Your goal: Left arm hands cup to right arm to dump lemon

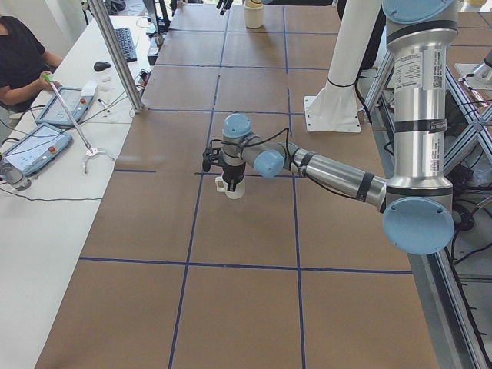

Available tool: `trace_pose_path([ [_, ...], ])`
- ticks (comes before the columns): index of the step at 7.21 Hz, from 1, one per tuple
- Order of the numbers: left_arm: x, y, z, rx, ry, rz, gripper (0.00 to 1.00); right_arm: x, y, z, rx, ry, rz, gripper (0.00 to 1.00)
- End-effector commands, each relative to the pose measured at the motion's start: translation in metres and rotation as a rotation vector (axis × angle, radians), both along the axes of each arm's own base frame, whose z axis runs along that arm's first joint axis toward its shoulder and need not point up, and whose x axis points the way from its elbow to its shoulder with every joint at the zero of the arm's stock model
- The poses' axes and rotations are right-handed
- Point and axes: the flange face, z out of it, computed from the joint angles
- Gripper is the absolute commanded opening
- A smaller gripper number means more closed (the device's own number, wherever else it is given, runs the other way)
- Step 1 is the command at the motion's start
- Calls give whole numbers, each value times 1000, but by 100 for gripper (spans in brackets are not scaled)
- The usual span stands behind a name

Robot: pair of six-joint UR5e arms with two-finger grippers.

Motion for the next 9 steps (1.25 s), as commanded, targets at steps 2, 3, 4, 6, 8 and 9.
trace_pose_path([
  [2,2,-2,61,23,37,-26,0,3,1,1,-4,-5,-11,100],
  [3,2,0,64,33,61,-18,7,6,2,2,-10,-12,-19,100],
  [4,2,6,65,19,86,8,21,16,2,2,-20,-30,-30,100],
  [6,-7,7,50,10,146,26,100,43,-2,5,-66,-8,-49,100],
  [8,-95,-13,36,120,191,-19,100,88,-5,26,-71,98,-122,100],
  [9,-119,-19,33,124,183,-12,100,124,-2,41,-78,139,-156,100],
])
